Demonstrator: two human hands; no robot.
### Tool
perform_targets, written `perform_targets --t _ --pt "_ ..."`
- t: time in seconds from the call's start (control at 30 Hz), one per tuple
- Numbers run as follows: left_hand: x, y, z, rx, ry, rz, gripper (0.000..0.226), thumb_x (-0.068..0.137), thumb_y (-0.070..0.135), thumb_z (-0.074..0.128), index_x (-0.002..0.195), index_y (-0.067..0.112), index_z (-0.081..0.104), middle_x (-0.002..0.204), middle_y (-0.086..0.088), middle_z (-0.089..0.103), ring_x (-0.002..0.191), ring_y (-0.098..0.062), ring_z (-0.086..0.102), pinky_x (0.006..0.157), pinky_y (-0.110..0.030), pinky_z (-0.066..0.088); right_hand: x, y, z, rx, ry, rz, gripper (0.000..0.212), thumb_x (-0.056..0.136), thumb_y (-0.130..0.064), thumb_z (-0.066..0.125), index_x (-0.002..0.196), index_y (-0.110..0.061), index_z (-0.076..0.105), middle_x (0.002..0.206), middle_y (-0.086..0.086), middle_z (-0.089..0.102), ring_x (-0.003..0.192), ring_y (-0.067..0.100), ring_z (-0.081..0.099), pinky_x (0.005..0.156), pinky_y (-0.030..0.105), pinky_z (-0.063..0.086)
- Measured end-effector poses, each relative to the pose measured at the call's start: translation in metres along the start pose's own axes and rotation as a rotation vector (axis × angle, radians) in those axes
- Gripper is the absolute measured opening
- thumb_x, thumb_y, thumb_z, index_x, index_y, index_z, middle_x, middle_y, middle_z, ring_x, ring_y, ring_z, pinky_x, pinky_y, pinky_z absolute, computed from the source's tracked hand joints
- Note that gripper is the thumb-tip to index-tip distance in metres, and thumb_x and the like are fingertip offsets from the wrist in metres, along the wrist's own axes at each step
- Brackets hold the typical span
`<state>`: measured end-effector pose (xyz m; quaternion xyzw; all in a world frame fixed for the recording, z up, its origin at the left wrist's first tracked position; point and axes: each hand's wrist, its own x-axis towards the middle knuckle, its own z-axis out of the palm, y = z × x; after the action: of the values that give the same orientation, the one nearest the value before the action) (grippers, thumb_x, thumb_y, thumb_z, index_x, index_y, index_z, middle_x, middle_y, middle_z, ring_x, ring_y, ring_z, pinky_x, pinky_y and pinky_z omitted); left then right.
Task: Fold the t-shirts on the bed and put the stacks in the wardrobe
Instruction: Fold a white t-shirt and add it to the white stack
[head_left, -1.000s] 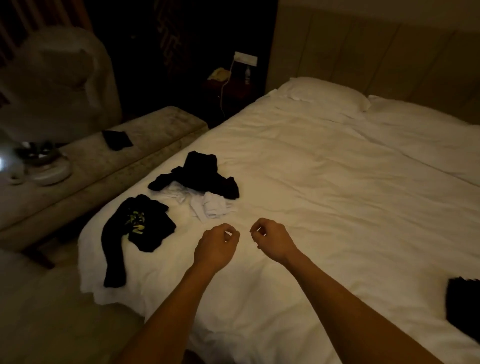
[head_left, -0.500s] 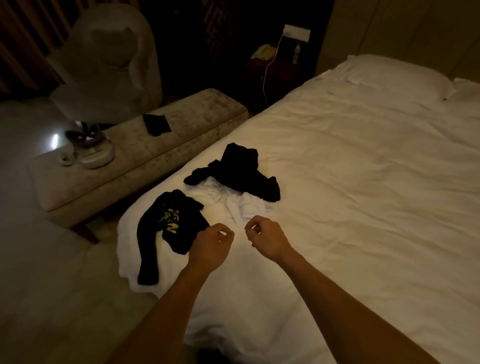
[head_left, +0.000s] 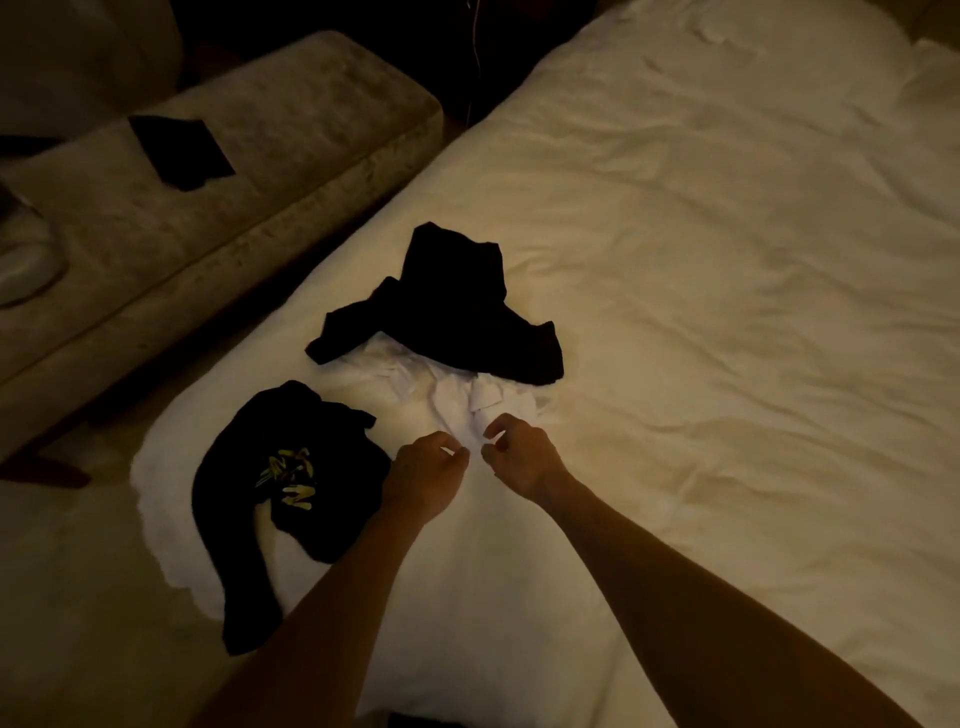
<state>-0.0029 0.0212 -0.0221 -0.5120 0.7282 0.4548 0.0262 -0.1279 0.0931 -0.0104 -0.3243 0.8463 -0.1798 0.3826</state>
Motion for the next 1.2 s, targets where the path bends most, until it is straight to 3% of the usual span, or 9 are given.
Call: perform_targets --t 0.13,0.23,0.37,0.63,0.73,0.83,0.97,1.07,1.2 --pt "0.035 -0.005 0.013 -0.018 -0.057 0.027 0.03 0.097 0.034 0.058 0.12 0.017 0.065 0.119 -0.004 0.067 0.111 -0.024 0.061 0.093 -0.032 0.048 0.038 0.012 0.002 -0.13 0.052 0.068 0.061 0.095 -0.026 0.06 0.147 -0.01 0.032 0.147 0.016 0.034 0.128 0.038 0.047 0.098 0.038 0.043" --pt "0.056 -0.013 0.023 -0.043 -0.088 0.012 0.029 0.096 0.035 0.058 0.119 0.019 0.064 0.118 -0.003 0.067 0.11 -0.023 0.061 0.093 -0.032 0.048 0.064 0.025 0.005 0.008 0.15 0.181 0.08 0.094 -0.025 0.064 0.154 -0.009 0.014 0.159 0.015 0.016 0.138 0.038 0.036 0.104 0.04 0.04" --pt "0.075 -0.025 0.04 -0.073 -0.144 -0.013 0.029 0.095 0.034 0.059 0.12 0.019 0.063 0.118 -0.003 0.067 0.11 -0.023 0.061 0.094 -0.033 0.048 0.093 0.037 0.017 0.461 0.175 0.355 0.096 0.086 -0.027 0.075 0.155 -0.015 0.011 0.155 0.015 0.031 0.137 0.038 0.04 0.107 0.051 0.043" --pt "0.072 -0.017 0.047 -0.079 -0.096 0.022 0.064 0.094 0.036 0.063 0.148 0.014 0.036 0.136 -0.013 0.056 0.123 -0.03 0.056 0.097 -0.036 0.046 0.063 0.023 0.019 0.134 -0.021 0.178 0.03 0.099 -0.028 0.055 0.118 -0.007 0.064 0.112 0.012 0.067 0.103 0.029 0.063 0.088 0.037 0.051" --pt "0.068 0.002 0.045 -0.042 -0.139 0.087 0.08 0.089 0.032 0.07 0.153 0.015 0.024 0.147 -0.016 0.04 0.129 -0.034 0.048 0.1 -0.041 0.044 0.036 0.018 -0.018 0.129 -0.067 0.12 0.023 0.098 -0.019 0.055 0.101 -0.003 0.07 0.091 0.008 0.065 0.085 0.022 0.06 0.074 0.027 0.042" --pt "0.059 0.019 0.051 -0.073 -0.216 0.181 0.086 0.085 0.025 0.074 0.154 0.018 0.024 0.153 -0.015 0.03 0.134 -0.034 0.04 0.107 -0.043 0.04 0.007 0.015 -0.056 0.186 -0.09 0.124 0.012 0.094 -0.017 0.06 0.098 -0.013 0.071 0.092 0.006 0.064 0.077 0.016 0.058 0.069 0.029 0.046" --pt "0.041 0.05 0.058 -0.056 -0.105 0.259 0.066 0.085 0.024 0.074 0.143 0.013 0.043 0.144 -0.015 0.041 0.127 -0.035 0.046 0.101 -0.042 0.043 -0.033 0.009 -0.106 0.24 -0.099 0.061 0.009 0.09 -0.021 0.063 0.096 -0.021 0.07 0.1 0.003 0.068 0.093 0.016 0.062 0.084 0.031 0.05" --pt "0.025 0.081 0.056 0.076 0.031 0.365 0.032 0.089 0.031 0.067 0.116 0.014 0.063 0.112 -0.013 0.063 0.104 -0.034 0.062 0.078 -0.038 0.049 -0.067 0.01 -0.148 0.243 -0.031 0.007 0.016 0.085 -0.023 0.062 0.097 -0.017 0.072 0.1 0.003 0.072 0.091 0.012 0.064 0.079 0.025 0.049" --pt "-0.004 0.106 0.044 0.169 0.085 0.493 0.02 0.092 0.038 0.065 0.093 0.02 0.071 0.085 -0.004 0.071 0.079 -0.025 0.067 0.059 -0.028 0.039 -0.115 0.026 -0.193 0.263 0.191 -0.054 0.02 0.085 -0.014 0.062 0.066 -0.021 0.059 0.061 -0.014 0.056 0.063 0.005 0.051 0.063 0.028 0.04"
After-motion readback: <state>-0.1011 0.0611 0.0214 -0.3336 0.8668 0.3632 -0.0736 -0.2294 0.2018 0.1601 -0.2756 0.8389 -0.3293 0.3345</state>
